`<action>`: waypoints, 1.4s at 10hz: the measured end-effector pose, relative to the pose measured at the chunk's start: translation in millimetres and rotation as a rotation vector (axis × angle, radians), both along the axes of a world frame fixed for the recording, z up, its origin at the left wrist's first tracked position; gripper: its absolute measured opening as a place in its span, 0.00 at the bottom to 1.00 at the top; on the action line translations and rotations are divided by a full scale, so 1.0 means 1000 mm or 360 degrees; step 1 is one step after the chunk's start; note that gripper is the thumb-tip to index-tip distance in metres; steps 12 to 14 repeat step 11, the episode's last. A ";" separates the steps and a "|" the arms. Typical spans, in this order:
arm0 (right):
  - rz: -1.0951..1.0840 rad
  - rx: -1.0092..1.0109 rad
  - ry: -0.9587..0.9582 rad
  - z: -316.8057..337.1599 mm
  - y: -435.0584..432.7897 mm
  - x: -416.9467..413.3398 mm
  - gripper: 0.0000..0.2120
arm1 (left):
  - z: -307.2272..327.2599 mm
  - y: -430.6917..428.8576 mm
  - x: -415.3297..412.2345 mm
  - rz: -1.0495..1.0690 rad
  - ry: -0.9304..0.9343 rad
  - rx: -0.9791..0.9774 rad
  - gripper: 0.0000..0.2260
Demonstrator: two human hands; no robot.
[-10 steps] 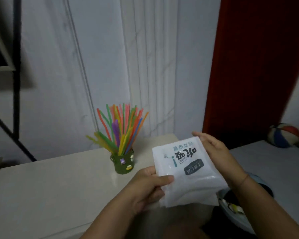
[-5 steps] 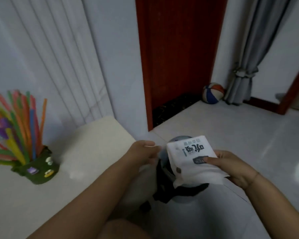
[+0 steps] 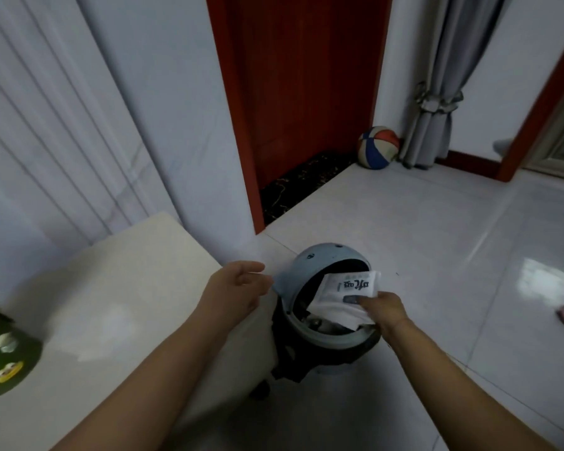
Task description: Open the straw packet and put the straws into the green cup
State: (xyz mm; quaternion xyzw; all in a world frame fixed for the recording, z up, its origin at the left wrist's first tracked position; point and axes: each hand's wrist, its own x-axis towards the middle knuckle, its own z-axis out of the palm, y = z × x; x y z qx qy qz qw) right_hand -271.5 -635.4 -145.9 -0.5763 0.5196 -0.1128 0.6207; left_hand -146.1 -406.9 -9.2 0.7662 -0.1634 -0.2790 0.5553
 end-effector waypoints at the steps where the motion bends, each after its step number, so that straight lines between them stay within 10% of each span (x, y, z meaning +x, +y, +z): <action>1: 0.0051 -0.0177 0.0118 -0.014 -0.001 0.025 0.20 | -0.008 0.000 0.008 0.0031 -0.0011 -0.0020 0.11; 3: 0.0280 -0.0488 0.0435 -0.033 0.003 0.054 0.11 | -0.016 -0.002 0.019 0.0073 -0.0033 -0.0111 0.08; 6: 0.0403 -0.0548 0.0683 -0.021 0.012 0.057 0.34 | -0.016 0.005 0.020 0.0081 -0.0110 -0.0122 0.06; 11: 0.0262 -0.0762 -0.0422 0.101 0.091 0.022 0.06 | 0.039 0.100 -0.017 0.0310 -0.0281 -0.0222 0.06; 14: 0.0262 -0.0762 -0.0422 0.101 0.091 0.022 0.06 | 0.039 0.100 -0.017 0.0310 -0.0281 -0.0222 0.06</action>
